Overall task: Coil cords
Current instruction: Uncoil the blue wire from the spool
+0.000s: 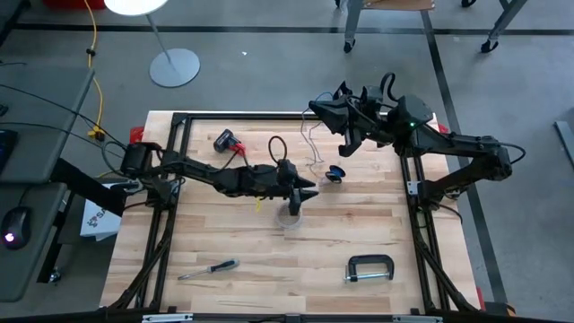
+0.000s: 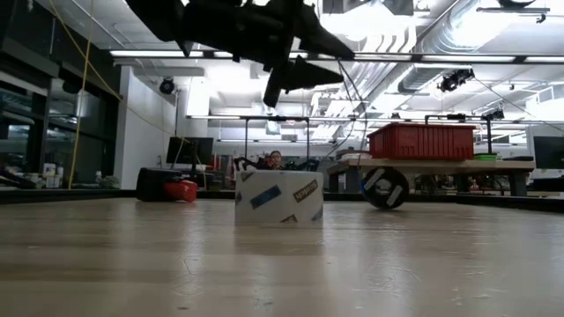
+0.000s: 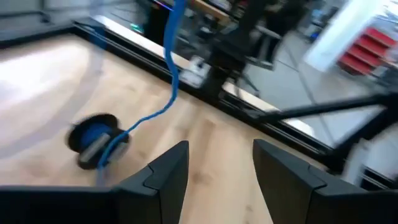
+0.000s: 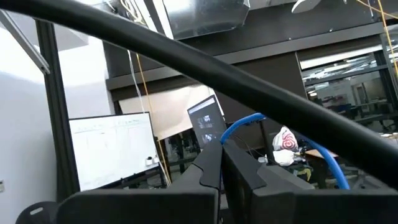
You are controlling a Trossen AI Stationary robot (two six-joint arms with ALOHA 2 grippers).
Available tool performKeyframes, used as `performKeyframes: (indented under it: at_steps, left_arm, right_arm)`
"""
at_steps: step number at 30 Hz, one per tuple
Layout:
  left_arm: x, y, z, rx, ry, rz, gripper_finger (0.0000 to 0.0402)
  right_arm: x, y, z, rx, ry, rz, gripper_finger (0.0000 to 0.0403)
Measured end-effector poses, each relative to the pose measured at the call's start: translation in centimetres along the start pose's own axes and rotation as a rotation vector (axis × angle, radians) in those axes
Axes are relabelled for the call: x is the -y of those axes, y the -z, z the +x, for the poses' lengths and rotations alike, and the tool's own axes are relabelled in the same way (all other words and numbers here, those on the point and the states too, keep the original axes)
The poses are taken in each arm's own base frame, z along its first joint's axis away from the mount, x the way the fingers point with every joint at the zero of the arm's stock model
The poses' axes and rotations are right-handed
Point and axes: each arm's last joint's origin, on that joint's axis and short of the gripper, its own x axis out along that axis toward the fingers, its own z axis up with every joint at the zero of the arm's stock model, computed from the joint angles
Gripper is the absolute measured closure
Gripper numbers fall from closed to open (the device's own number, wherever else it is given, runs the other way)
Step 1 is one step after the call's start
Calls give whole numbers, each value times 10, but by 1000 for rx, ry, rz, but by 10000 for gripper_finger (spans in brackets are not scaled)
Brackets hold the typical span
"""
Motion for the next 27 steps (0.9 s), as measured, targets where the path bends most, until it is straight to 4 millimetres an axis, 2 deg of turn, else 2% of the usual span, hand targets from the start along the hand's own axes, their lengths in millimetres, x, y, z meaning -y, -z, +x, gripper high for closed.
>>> performKeyframes:
  at_steps: [4, 12, 16, 20, 27]
  left_arm:
    - [-5, 5, -1, -13, -126, 13, 229]
    - [-10, -2, 0, 46, -175, 88, 229]
    - [-8, -5, 1, 53, -105, 66, 229]
    - [3, -3, -1, 52, -26, 89, 229]
    - [8, 0, -2, 66, -63, 155, 229]
  right_arm:
    - [0, 0, 0, 3, -5, 0, 403]
    - [-1, 0, 0, 4, -9, 0, 403]
    - [-1, 0, 0, 3, -10, 0, 403]
    - [-1, 0, 0, 3, -9, 0, 403]
    - [-1, 0, 0, 2, -9, -3, 403]
